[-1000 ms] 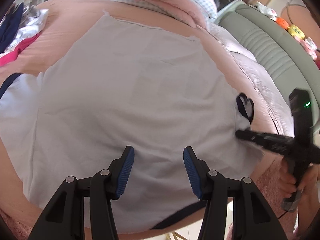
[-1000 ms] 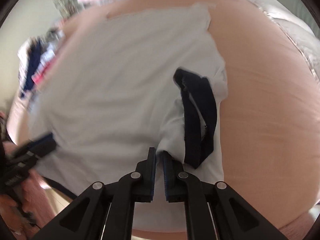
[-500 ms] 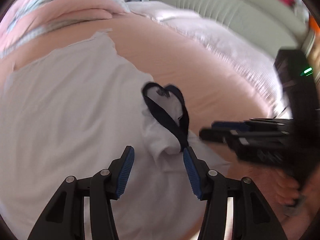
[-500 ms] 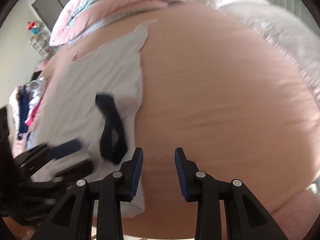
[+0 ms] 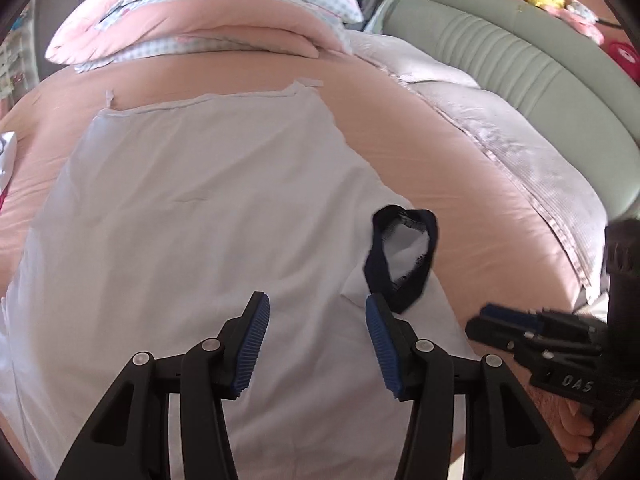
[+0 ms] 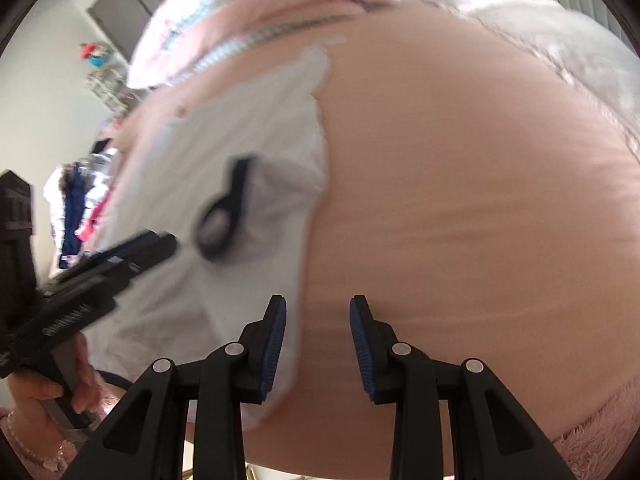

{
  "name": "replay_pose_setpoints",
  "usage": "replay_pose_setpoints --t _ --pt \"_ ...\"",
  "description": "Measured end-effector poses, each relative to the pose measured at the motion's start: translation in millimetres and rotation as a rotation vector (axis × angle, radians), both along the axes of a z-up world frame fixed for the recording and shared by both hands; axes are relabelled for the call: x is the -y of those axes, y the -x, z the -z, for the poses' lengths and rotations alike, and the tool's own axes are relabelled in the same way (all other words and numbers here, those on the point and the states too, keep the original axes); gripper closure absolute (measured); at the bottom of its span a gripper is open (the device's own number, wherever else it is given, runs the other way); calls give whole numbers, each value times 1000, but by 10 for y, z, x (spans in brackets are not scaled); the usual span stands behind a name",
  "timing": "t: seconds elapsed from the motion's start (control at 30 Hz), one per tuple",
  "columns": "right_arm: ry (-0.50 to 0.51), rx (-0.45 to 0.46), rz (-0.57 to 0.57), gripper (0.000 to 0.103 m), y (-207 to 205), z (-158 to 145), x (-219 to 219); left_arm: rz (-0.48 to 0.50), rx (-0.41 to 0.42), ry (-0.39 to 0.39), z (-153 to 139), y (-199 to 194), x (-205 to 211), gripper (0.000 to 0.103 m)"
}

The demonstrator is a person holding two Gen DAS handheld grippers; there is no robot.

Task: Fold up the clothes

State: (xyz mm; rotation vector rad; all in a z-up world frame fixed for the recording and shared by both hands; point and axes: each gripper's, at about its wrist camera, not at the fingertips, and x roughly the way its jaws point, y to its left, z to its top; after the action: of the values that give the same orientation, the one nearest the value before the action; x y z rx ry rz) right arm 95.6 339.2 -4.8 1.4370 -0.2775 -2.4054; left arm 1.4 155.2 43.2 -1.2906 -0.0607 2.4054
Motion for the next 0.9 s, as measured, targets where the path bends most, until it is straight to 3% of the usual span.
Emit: replay_pose_setpoints --t 0.13,0.2,0.27,0.43,0.57,0.63,0.83,0.9 --pt "-76 21 -70 71 -10 80 233 116 20 14 108 -76 -233 56" --pt "-145 52 -92 71 -23 172 327 131 17 28 163 -59 -316 56" --pt "-151 52 -89 71 -79 150 310 131 21 44 200 31 -375 56" --pt "-111 112 -56 71 -118 187 169 2 -11 104 116 311 -262 56" --pt "-154 135 -87 71 -165 146 165 -113 -19 80 -13 389 47 56" --pt "-176 144 -126 71 -111 52 189 -66 -33 61 -77 318 61 56" --pt "-176 -49 -218 71 423 -466 253 77 -28 24 -78 180 -105 56" --pt "-224 -20 -271 71 687 -344 359 112 -12 24 3 184 -202 56"
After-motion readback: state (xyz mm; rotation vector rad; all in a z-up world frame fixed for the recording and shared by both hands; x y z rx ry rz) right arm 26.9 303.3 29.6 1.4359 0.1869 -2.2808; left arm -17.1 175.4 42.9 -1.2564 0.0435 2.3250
